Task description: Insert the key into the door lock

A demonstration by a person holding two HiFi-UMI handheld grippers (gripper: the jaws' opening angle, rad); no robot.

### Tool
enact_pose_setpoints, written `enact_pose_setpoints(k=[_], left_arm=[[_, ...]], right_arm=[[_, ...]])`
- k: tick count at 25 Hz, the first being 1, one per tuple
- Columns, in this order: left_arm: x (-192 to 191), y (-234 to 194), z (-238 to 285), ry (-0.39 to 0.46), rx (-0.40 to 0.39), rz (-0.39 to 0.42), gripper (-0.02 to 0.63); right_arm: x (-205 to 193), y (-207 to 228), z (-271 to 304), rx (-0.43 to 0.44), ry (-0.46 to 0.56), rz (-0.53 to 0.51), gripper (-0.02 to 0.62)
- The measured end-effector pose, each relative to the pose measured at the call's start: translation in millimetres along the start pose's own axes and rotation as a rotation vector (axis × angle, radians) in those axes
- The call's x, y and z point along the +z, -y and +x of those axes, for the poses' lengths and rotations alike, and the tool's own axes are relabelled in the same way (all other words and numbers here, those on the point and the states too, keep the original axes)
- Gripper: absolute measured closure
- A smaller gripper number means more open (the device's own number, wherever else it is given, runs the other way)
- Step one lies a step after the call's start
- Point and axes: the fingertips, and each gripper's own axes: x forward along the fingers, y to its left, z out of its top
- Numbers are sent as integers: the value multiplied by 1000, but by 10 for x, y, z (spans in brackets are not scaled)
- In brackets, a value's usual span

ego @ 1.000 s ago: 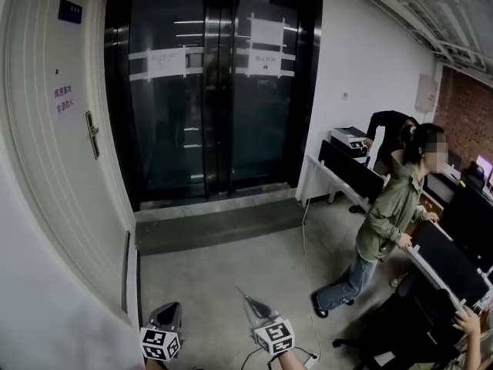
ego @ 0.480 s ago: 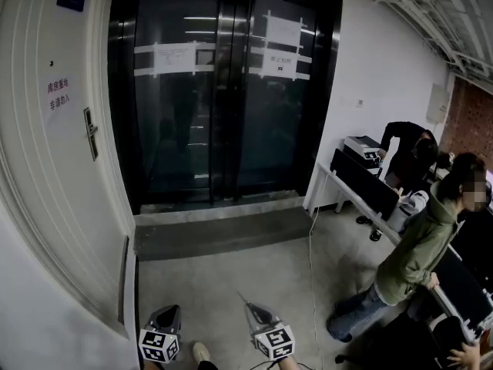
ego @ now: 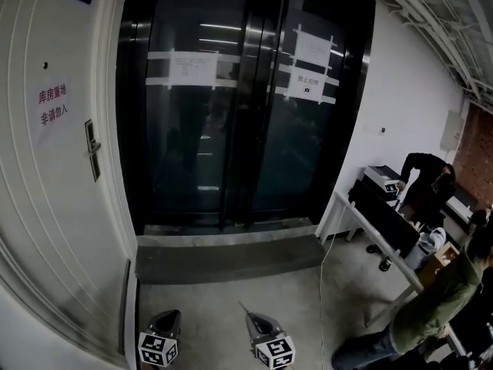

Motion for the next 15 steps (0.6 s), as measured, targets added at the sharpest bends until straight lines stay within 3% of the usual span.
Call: enact_pose_setpoints(k=[8,15], left_arm=[[134,-846,585,-6,11,-8,604],[147,-1365,721,-11,47,-25,604]], right_arm=[[194,25,1091,20,-13,3,584],[261,-19,1718,46,-21,-20,584]])
